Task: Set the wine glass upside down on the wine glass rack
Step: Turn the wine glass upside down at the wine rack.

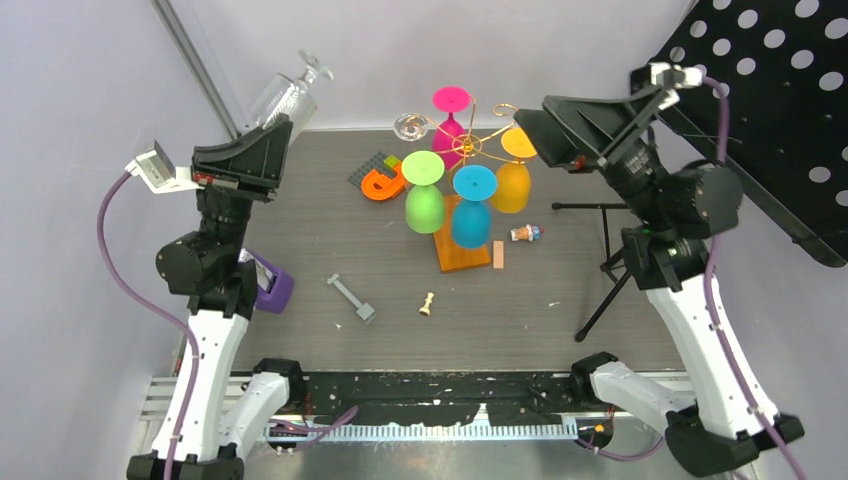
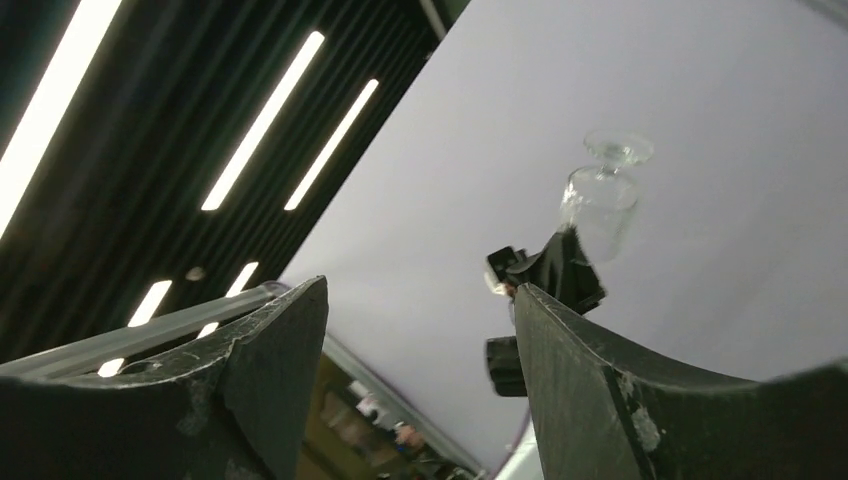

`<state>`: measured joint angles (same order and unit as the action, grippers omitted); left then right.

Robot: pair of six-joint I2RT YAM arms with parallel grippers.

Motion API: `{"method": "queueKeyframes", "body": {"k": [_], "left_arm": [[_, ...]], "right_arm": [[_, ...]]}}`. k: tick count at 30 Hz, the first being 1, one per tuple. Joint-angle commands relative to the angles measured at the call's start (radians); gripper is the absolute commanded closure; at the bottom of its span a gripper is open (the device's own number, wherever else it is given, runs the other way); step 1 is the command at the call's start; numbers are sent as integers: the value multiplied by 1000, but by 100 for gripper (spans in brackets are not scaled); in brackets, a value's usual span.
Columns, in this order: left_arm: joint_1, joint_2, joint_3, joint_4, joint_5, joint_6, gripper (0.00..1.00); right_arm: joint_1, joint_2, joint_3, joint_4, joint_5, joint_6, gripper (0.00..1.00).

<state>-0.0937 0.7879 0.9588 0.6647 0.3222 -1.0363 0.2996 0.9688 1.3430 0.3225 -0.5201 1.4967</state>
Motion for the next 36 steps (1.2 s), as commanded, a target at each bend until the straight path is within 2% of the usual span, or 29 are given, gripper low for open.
{"method": "queueKeyframes", "body": {"k": [1,3,4,8,15,24,36], "left_arm": [[-8,89,54,532,-19,23,100],[-10,168,70,774,21,51,100],[-9,200,90,816,34,34,100],[-30,252,150,826,151,92,100],[-80,249,181,826,295,211,100],[-97,224,172,826,367,283,100],[-97,233,166,825,368,317,100]], "right_arm": [[156,113,86,98,122,159,26],[213,171,131,106,145,201,27],[245,187,144,107,159,210,27],[330,269,222,112,204,241,27],[437,367,300,124,301,296,29],[547,495,402,209,352,375,32],[611,509,389,258,350,381,35]]}}
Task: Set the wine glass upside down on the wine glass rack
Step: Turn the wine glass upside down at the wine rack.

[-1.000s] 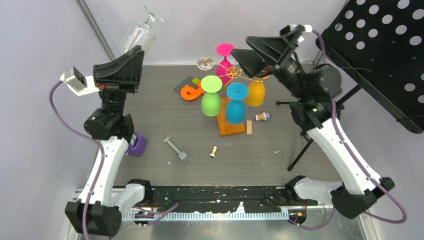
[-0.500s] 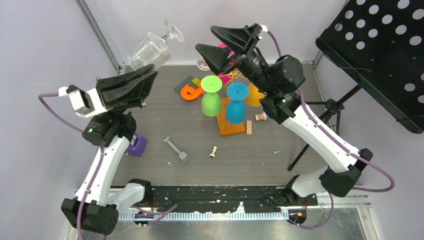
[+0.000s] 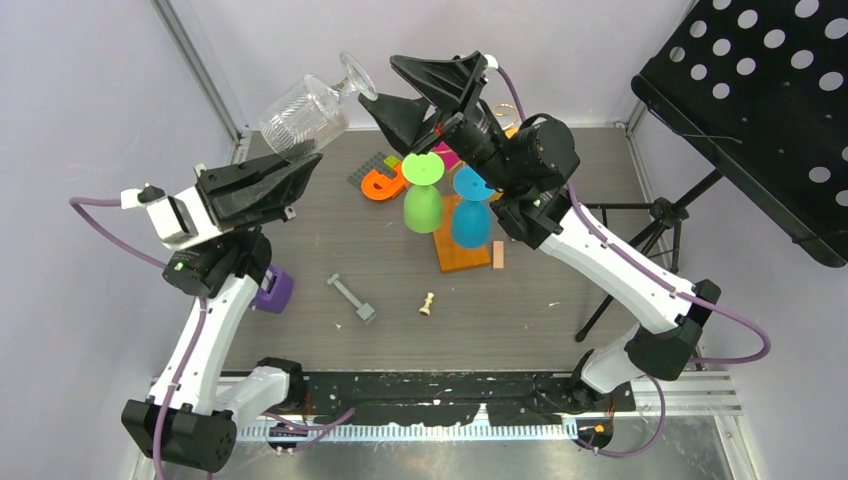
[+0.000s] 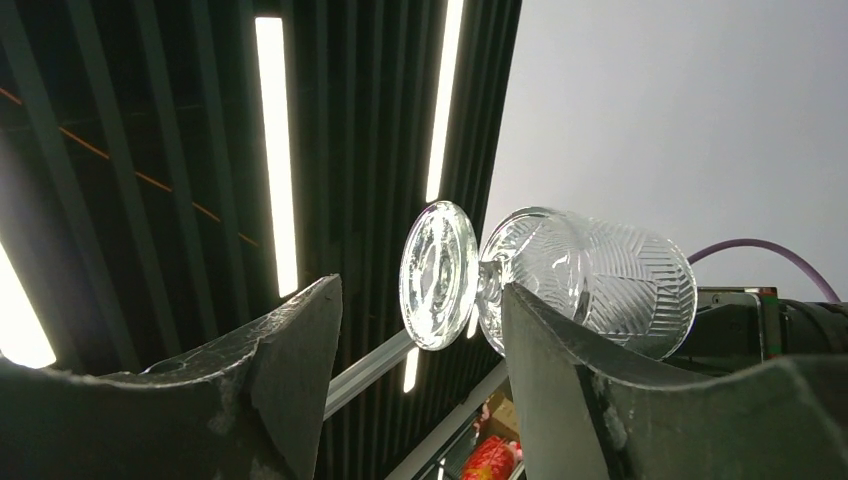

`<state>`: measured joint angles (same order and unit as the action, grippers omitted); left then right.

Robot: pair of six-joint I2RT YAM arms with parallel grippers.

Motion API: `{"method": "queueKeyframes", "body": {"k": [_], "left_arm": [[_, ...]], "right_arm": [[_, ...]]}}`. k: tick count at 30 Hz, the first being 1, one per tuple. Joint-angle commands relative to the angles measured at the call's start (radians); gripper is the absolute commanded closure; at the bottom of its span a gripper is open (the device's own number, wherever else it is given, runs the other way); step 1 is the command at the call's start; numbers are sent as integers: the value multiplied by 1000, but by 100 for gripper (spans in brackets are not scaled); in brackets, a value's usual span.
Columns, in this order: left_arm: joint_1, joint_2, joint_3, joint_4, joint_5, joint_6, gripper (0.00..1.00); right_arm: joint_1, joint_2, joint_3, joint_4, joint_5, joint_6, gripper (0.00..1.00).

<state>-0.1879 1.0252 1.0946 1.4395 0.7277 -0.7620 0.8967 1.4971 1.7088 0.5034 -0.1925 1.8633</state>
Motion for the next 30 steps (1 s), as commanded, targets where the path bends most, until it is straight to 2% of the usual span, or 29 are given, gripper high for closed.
{"method": "queueKeyframes", "body": {"k": [1,18,30], "left_arm": [[-2,-3,30,51,-38,43,100],[-12,-4,21,51,-3,49,100],[-16,-34,6,51,-26,79,100]], "right_arm": [[16,-20,24,82,22,14,35],[57,27,72,120,22,30,48],[55,7,-10,170,44,50,53]]}}
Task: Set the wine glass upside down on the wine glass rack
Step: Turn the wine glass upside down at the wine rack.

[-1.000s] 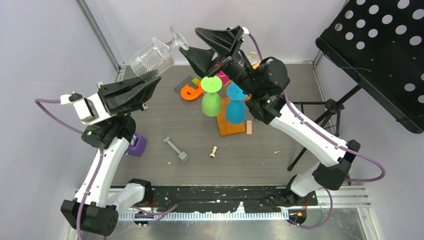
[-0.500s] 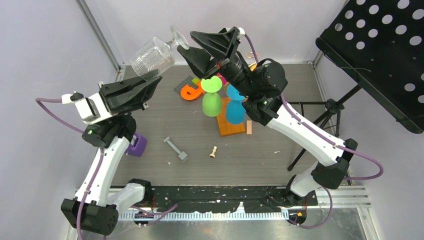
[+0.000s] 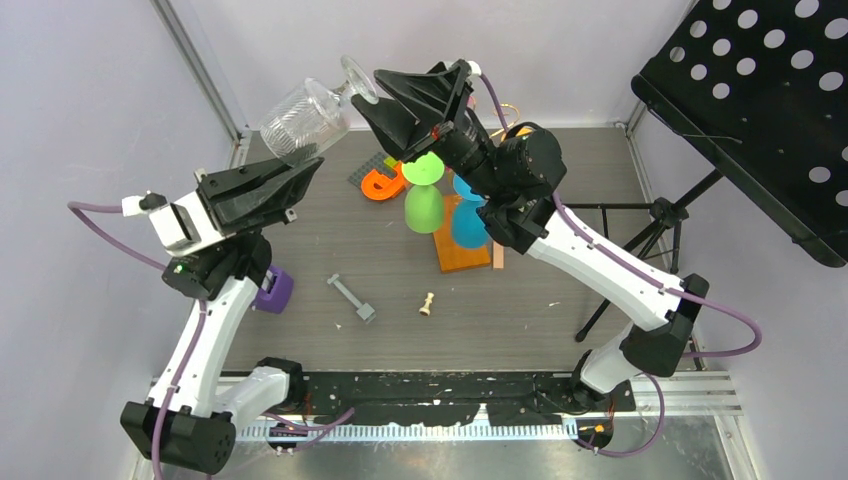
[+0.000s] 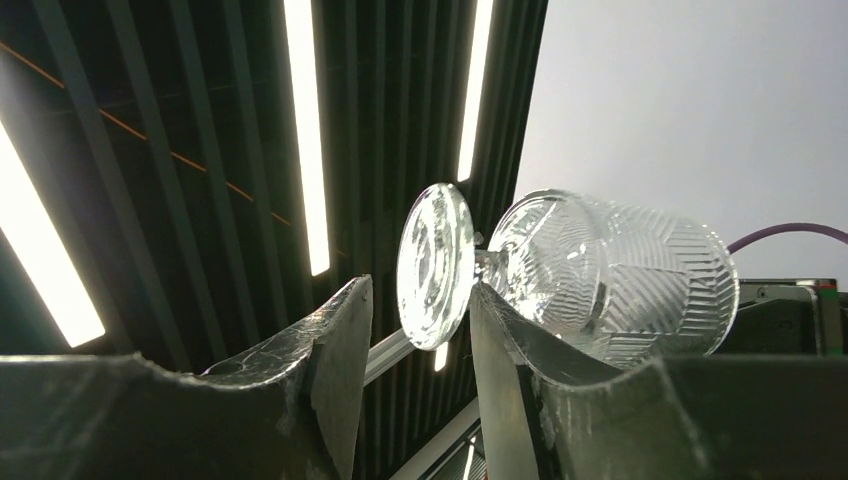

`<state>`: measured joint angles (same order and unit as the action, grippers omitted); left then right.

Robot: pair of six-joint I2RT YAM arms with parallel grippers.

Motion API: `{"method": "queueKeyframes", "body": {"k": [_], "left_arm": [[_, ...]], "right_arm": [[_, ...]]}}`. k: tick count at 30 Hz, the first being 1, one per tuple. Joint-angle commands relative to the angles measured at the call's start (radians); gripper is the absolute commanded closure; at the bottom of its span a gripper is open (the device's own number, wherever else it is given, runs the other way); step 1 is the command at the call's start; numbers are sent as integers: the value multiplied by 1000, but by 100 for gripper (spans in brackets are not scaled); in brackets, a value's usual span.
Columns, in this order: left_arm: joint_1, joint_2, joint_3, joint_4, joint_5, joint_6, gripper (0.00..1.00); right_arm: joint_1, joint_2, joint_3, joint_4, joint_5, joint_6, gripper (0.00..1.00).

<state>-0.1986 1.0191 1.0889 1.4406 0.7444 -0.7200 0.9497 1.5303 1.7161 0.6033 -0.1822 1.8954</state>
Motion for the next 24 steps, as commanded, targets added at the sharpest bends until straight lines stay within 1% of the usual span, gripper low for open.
{"method": "queueKeyframes", "body": {"k": [1,8,13,20,24], "left_arm": [[-6,-27,16,50,-41,36,100],[-6,-34,6,50,-32,31,100],[-6,-39,-2,50,-28,33,100],[-6,-34,-6,50,-14,28,100],[-5,-31,-4,50,-1,25,100]], "right_arm": [[2,-27,-20,70,34,18,53],[1,-20,-23,79,36,24,53],[0,-18,-20,86,34,21,62],[0,-22,-17,90,28,12,69],[1,-14,-1,83,11,9,78]]}}
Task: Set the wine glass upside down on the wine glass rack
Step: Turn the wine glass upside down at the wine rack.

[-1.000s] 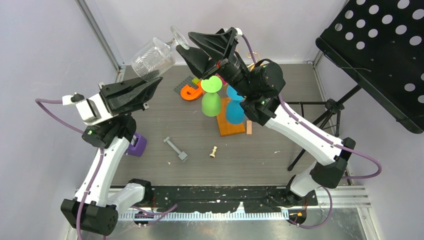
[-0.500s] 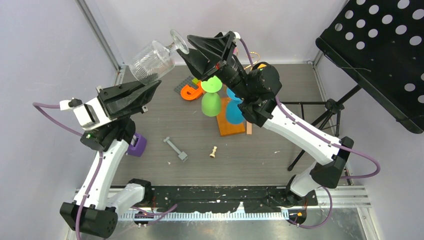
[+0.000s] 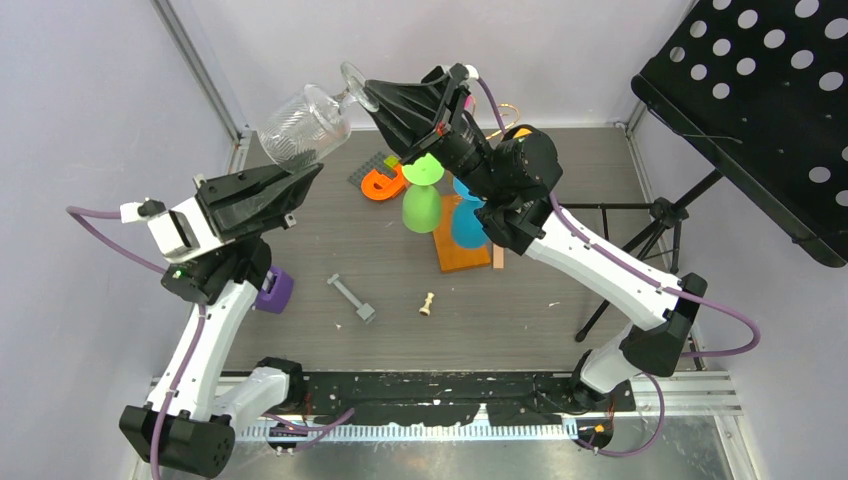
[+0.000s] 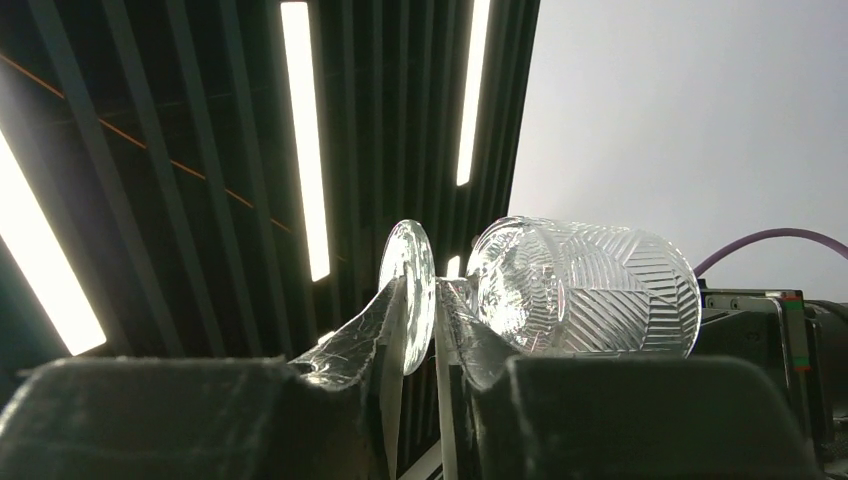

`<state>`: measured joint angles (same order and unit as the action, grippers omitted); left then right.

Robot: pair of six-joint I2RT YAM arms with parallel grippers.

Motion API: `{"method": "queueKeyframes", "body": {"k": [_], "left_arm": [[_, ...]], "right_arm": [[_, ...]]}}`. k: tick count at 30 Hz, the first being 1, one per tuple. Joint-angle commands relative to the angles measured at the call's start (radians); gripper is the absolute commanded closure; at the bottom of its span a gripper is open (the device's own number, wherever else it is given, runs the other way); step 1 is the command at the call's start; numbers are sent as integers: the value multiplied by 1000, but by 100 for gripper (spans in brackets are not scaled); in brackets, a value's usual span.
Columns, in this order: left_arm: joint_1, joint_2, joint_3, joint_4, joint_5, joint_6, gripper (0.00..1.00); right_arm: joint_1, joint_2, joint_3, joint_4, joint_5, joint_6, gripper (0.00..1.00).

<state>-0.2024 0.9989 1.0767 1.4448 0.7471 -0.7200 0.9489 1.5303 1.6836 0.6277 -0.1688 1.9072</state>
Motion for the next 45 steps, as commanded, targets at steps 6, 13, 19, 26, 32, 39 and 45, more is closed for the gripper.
{"method": "queueKeyframes", "body": {"k": [6,13,19,26,32,39,45], "left_arm": [[-2,-13,-3,46,3,36,100],[-2,-16,-41,45,-55,55,78],[-2,-16,-51,46,-84,58,61],[-2,-26,-91,43,-125,69,48],[-2,-33,-140,20,-130,73,38],[-2,-59,-206,-48,-153,90,36],[-2,-158,-219,-465,-347,113,35]], "right_arm": [[1,1,59,47,-28,-11,94],[1,-30,23,75,-2,-11,94],[-6,-53,3,83,12,-16,94],[-16,-71,-4,92,22,-31,94],[-46,-95,-2,69,24,-64,94],[-130,-138,-12,30,10,-104,94],[-329,-192,-11,-143,-114,-239,94]]}}
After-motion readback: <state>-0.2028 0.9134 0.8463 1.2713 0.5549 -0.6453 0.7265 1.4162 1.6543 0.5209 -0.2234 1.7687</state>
